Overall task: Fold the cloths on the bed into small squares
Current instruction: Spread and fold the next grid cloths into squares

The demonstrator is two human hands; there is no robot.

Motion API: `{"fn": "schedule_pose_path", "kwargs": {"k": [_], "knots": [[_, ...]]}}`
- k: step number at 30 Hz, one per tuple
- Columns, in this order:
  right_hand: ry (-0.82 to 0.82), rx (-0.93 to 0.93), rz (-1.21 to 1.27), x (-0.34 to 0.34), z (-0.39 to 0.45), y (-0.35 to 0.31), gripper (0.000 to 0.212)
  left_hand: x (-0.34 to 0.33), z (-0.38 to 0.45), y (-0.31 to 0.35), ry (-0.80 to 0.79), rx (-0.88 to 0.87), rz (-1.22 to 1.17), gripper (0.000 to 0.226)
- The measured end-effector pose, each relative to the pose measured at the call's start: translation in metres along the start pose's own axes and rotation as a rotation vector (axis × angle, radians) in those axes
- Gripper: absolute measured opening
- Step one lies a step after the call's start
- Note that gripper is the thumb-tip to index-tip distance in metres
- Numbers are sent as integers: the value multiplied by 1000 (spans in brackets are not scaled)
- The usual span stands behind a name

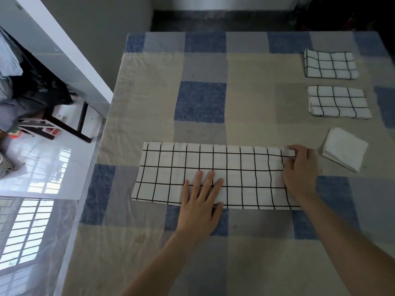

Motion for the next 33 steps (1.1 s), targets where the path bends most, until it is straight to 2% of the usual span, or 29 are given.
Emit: {"fn": "schedule_pose_path", "kwargs": {"k": [6, 12, 20, 22, 24, 26, 28, 30, 33], "knots": [[7, 20, -108, -1, 0, -5, 29, 10, 5, -4, 27, 12, -39, 52], [11, 29, -121, -2, 0, -7, 29, 24, 19, -13, 68, -78, -66, 40], [-17, -8, -84, -5, 2, -3, 32, 11, 20, -22, -37, -98, 45, 62], [-8, -142, -31, -1, 0, 1, 35, 10, 21, -22, -56, -96, 62, 69], [87, -219, 3, 11, -12, -13, 39, 8, 21, -22, -59, -94, 73, 73], [140, -56, 68, 14, -38, -62, 40, 9, 22, -21, -55, -88, 74, 75], [24, 138, 170, -5, -73, -118, 39, 9, 23, -20, -54, -82, 67, 76], [-178, 268, 172, -38, -108, -158, 40, 9, 22, -18, -66, -91, 72, 81], [-392, 316, 62, -80, -136, -172, 51, 12, 21, -17, -72, -91, 79, 87]]}}
Point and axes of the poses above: each hand's wrist, its own z-axis towards the middle knuckle, its own x-axis out of the back of the hand, y = z × x, the point moved 10 cm from there along z, towards the middle knuckle, and after that the axes turned 8 degrees about -x, right-handed, at the moved point
